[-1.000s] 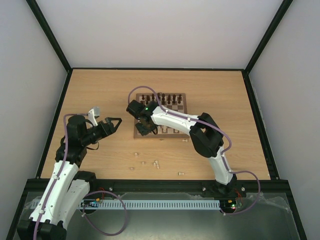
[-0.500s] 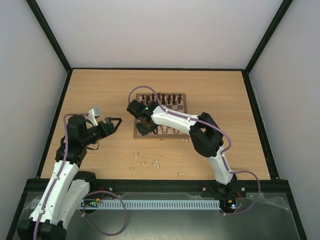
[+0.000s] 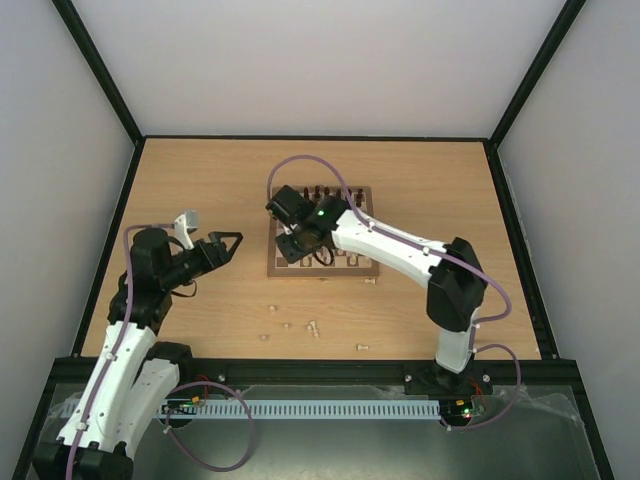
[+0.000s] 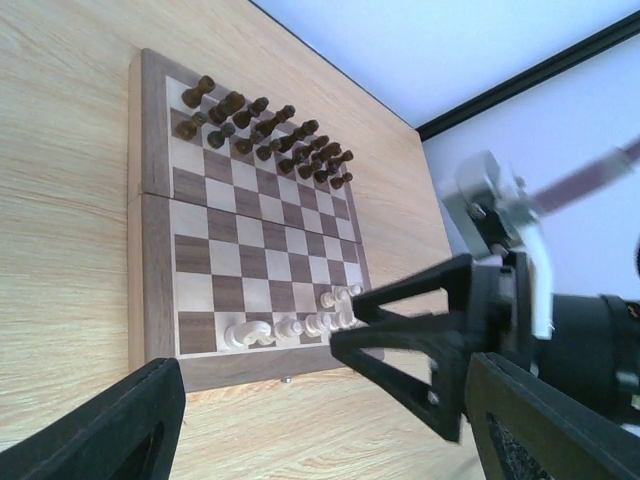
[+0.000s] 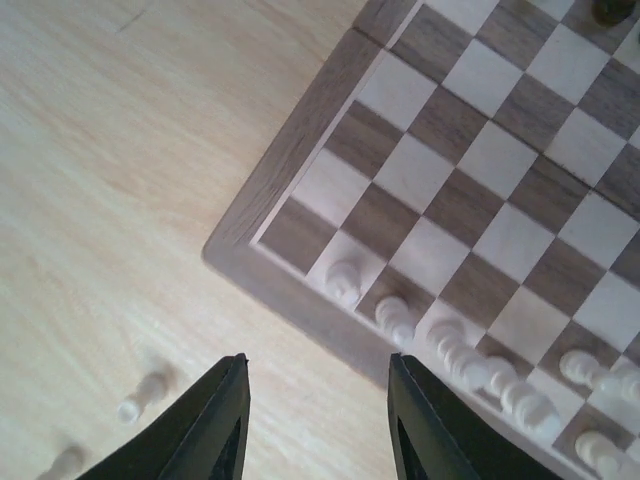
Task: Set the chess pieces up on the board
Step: Place the chess piece on the chessboard, then pick up the chess piece at the center of the board.
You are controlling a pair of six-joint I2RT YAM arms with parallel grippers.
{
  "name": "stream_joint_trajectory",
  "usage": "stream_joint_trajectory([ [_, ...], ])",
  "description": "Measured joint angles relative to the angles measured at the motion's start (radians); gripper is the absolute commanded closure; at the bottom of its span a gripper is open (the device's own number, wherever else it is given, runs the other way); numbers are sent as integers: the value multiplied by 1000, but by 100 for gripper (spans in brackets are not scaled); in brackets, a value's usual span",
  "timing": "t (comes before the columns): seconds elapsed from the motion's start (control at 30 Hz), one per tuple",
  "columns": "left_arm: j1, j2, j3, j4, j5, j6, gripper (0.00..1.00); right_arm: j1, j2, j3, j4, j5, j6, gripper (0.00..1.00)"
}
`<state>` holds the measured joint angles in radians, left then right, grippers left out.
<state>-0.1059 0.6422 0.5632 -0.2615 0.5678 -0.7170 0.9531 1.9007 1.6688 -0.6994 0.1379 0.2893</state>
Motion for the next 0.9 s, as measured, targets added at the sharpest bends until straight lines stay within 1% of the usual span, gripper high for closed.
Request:
stream_joint_trajectory([
  [0.13,0,-6,17,-6,-3,0,20,41,-85,-74,17,-24,16,58],
  [0.27,2,-22,46,-37,-19,5,20,141,-97,-154,38,-72,33,58],
  [0.37,7,-37,92,-71,-38,17,20,201,-74,-187,47,-103,37,58],
  [0.47,10,-58,138,-105,-56,31,20,235,-41,-191,51,-115,37,58],
  [0.67,11,-101,196,-158,-88,45,20,258,46,-180,66,-112,41,58],
  [0.9,11,-105,200,-188,-97,52,20,259,134,-125,69,-96,41,58],
])
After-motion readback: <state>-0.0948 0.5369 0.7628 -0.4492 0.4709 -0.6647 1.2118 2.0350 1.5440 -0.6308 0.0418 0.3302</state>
